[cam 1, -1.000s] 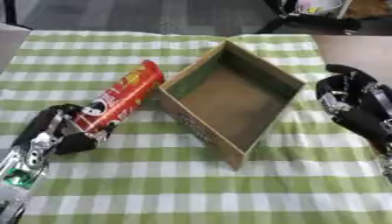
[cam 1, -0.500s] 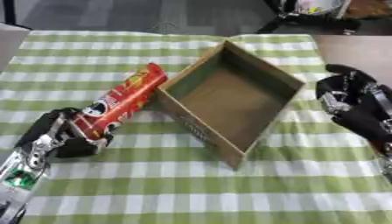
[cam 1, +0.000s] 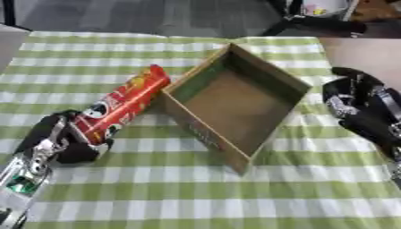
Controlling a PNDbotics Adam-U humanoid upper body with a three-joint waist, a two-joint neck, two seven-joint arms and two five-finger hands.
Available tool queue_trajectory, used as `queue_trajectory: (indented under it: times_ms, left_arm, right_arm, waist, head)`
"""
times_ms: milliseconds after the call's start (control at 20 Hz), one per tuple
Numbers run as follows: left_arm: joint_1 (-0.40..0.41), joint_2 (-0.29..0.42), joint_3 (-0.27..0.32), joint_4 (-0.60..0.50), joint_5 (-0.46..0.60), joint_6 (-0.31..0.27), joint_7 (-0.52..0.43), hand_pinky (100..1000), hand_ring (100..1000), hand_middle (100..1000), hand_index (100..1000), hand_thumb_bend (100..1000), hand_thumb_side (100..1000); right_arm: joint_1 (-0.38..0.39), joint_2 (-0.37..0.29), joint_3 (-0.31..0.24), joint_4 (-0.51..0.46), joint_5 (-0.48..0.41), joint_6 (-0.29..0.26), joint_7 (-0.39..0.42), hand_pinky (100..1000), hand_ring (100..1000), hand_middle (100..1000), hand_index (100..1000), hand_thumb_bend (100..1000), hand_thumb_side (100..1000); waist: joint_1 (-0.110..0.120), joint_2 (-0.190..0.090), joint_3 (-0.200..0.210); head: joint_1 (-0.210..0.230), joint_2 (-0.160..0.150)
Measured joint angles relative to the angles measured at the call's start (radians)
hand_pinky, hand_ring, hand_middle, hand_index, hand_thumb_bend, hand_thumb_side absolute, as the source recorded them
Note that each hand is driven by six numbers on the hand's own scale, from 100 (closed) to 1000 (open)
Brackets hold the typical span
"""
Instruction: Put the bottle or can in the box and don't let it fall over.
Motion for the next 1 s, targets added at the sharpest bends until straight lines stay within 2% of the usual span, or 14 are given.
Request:
queue_trajectory:
  times_ms: [250, 450, 1000]
  left_arm:
    - [0.0, 0.0, 0.0, -0.013, 0.021, 0.01, 0.058, 308, 476, 527, 588, 198, 121]
    - [0.0, 0.0, 0.001, -0.018, 0.057, 0.023, 0.105, 290, 477, 524, 584, 100, 100]
    - [0.0, 0.0, 0.001, -0.031, 0.116, 0.042, 0.15, 285, 485, 517, 595, 100, 122]
  right_arm:
    - [0.0, 0.0, 0.0, 0.0, 0.001, 0.001, 0.002, 753, 783, 676, 874, 150, 391]
    - [0.0, 0.0, 0.0, 0.0, 0.001, 0.002, 0.002, 753, 783, 676, 874, 148, 392]
    - [0.001, 0.0, 0.0, 0.0, 0.001, 0.002, 0.002, 753, 784, 677, 874, 145, 394]
  waist:
    - [0.0, 0.0, 0.0]
    - [0.0, 0.0, 0.001]
    - [0.0, 0.0, 0.001]
  head:
    - [-0.004, 0.0]
    - [-0.006, 0.0]
    - [-0.008, 0.0]
